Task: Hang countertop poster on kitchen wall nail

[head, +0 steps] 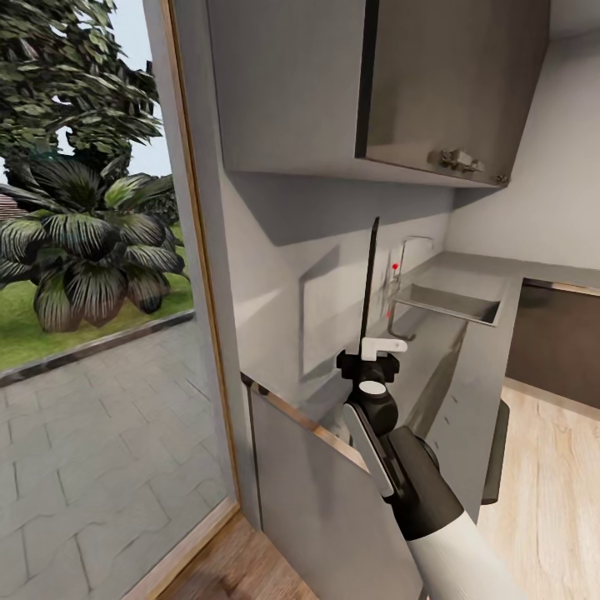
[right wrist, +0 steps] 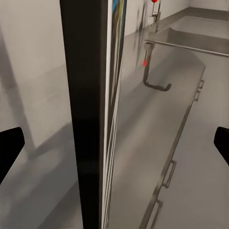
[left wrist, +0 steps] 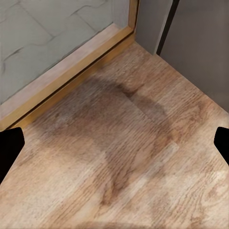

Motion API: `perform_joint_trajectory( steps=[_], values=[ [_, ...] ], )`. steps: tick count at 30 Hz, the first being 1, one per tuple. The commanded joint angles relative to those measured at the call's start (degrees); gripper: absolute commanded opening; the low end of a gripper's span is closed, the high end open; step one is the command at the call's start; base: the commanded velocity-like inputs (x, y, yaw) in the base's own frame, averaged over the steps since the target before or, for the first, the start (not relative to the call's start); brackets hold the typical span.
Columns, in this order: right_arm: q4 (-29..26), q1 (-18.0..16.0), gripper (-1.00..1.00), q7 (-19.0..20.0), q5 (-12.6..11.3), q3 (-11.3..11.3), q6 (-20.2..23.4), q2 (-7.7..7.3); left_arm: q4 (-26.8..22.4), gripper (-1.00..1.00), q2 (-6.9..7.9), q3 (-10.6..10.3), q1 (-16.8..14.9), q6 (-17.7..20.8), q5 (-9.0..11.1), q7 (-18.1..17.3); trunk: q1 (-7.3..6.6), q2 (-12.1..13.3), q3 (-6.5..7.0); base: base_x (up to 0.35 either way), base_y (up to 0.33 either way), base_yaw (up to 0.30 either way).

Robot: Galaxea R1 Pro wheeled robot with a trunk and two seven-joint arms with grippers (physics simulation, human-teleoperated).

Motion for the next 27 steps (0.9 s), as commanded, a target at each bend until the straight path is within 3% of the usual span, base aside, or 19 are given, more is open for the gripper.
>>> perform_joint_trajectory(
  steps=[1,15,16,27],
  values=[
    [-0.04,-0.06,1.00,-0.56,-0.52,0.11,0.14,-0.01,-0.07,1.00,-0.01,0.06,0.02,-0.08,0.01,-0.03,0.00,-0.03,-0.05,0.000,0.000,0.000],
    [-0.04,-0.06,1.00,-0.58,-0.52,0.11,0.14,-0.01,-0.07,1.00,-0.01,0.06,0.02,-0.08,0.02,-0.03,0.00,-0.03,-0.05,0.000,0.000,0.000],
    [-0.04,-0.06,-1.00,-0.58,-0.52,0.11,0.14,-0.01,-0.07,1.00,-0.01,0.06,0.02,-0.08,0.01,-0.03,0.00,-0.03,-0.05,0.000,0.000,0.000],
    [-0.04,0.02,-1.00,-0.58,-0.52,0.11,0.14,-0.02,-0.07,1.00,-0.01,0.06,0.02,-0.08,-0.02,-0.03,0.00,-0.03,-0.05,0.000,0.000,0.000]
  ],
)
